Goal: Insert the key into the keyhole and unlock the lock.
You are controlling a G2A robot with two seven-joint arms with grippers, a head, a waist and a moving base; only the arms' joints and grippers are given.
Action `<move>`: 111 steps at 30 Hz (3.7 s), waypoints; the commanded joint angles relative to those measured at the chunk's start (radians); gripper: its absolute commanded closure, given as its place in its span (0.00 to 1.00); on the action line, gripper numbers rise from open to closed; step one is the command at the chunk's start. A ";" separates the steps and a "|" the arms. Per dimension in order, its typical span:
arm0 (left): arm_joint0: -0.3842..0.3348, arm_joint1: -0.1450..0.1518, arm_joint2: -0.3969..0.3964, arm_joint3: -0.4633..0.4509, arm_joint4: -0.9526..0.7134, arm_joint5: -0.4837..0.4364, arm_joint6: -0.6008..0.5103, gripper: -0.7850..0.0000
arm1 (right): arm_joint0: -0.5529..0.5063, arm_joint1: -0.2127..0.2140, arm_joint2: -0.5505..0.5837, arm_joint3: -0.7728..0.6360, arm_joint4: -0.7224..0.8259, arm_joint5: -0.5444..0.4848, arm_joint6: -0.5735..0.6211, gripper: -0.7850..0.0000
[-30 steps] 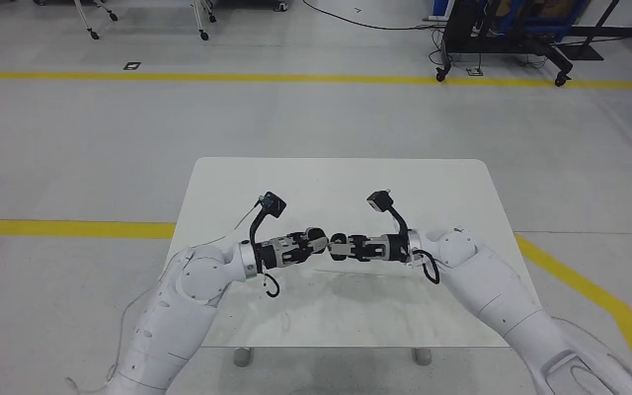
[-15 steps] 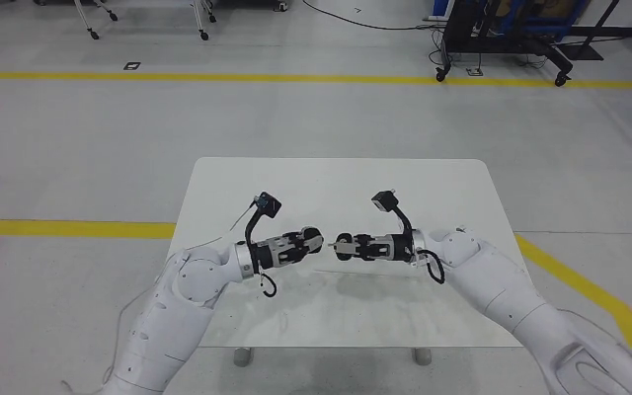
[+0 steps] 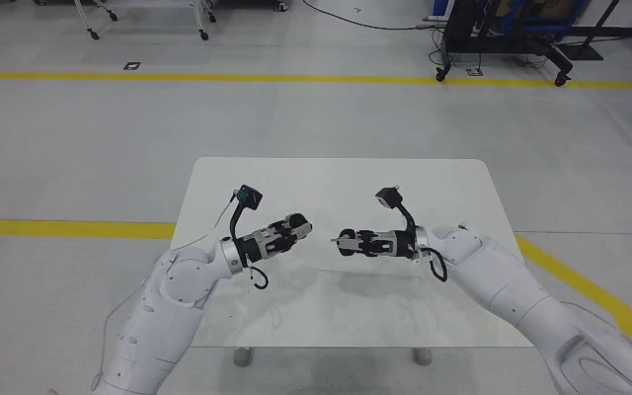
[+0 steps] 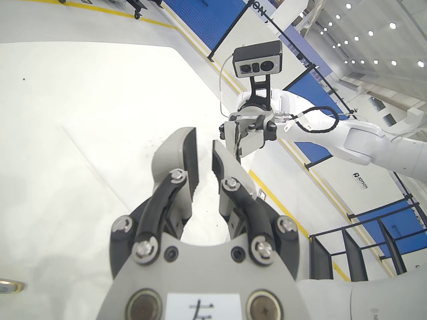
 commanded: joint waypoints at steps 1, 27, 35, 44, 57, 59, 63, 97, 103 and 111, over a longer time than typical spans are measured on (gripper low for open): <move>0.000 0.000 0.000 0.000 0.000 0.000 0.000 0.00 | 0.000 0.000 0.000 0.000 0.000 0.001 0.001 1.00; 0.153 0.075 -0.132 -0.321 0.657 0.393 -0.450 0.02 | -0.109 0.042 0.145 -0.001 -0.260 0.016 -0.222 1.00; 0.057 0.044 -0.003 -0.161 0.649 0.609 -0.375 0.10 | -0.109 0.042 0.145 -0.001 -0.260 0.016 -0.222 1.00; -0.039 0.031 0.056 -0.083 0.709 0.663 -0.389 0.56 | -0.109 0.042 0.145 -0.001 -0.260 0.016 -0.222 1.00; -0.078 0.024 0.073 -0.025 0.721 0.682 -0.381 0.67 | -0.109 0.042 0.145 -0.001 -0.260 0.016 -0.222 1.00; -0.084 0.021 0.073 -0.013 0.690 0.684 -0.377 0.65 | -0.109 0.042 0.145 -0.001 -0.260 0.016 -0.222 1.00; -0.099 0.018 0.081 0.004 0.688 0.680 -0.378 0.60 | -0.109 0.042 0.145 -0.001 -0.260 0.016 -0.222 1.00; -0.145 0.023 0.113 0.047 0.691 0.454 -0.461 1.00 | -0.109 0.042 0.145 -0.001 -0.260 0.016 -0.222 1.00; -0.168 0.017 0.153 0.056 0.717 0.457 -0.476 1.00 | -0.109 0.042 0.145 -0.001 -0.260 0.016 -0.222 1.00; -0.202 0.010 0.194 0.079 0.754 0.457 -0.498 1.00 | -0.109 0.042 0.145 -0.001 -0.260 0.016 -0.222 1.00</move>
